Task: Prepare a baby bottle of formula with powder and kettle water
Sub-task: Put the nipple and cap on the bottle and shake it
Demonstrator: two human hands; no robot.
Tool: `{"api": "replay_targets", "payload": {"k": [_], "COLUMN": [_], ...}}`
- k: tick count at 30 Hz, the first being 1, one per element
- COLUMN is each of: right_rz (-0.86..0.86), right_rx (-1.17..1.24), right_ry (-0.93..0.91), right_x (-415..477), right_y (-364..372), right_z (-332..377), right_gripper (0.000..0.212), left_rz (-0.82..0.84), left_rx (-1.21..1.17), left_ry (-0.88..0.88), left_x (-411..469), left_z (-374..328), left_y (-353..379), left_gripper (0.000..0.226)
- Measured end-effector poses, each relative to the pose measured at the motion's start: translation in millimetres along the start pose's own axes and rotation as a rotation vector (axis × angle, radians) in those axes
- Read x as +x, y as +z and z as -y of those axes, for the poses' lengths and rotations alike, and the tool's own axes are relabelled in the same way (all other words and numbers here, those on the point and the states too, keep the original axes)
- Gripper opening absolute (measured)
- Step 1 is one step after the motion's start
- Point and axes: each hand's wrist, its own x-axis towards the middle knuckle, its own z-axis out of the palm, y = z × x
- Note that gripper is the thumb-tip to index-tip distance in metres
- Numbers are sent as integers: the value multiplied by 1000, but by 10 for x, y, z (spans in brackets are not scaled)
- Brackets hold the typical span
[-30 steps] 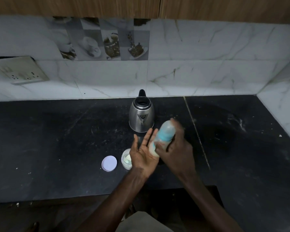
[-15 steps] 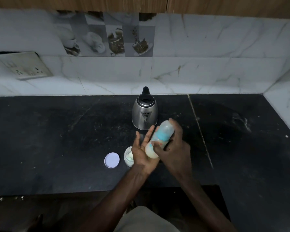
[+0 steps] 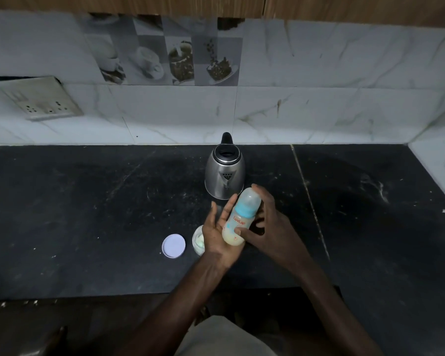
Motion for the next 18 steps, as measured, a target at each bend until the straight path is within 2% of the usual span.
{"api": "replay_targets", "payload": {"k": [4, 9, 11, 14, 15, 16, 18], "right_rz": [65, 89, -88, -616, -663, -587, -326], "right_rx": [144, -45, -85, 259, 322, 309, 44], "right_ry": [-40, -119, -175, -186, -156, -104, -94], "right_x": [84, 178, 211, 188, 167, 121, -1], "right_y": [-55, -193, -390, -430, -347, -237, -88], "right_z": [-33, 91, 189, 251, 229, 235, 157], "right_gripper": [107, 104, 100, 99, 100, 101, 99], "left_rz": [-3, 17, 0, -16, -14, -18, -14], "left_rx": [13, 6, 35, 58, 48, 34, 24], "left_ry": [-23, -16, 12, 27, 30, 29, 27], "left_x": [39, 53, 51, 58, 57, 46, 43], "left_z": [8, -5, -23, -65, -71, -80, -80], "left_y": [0, -7, -4, -19, -26, -33, -34], "left_gripper": [66, 66, 67, 66, 66, 66, 65]}}
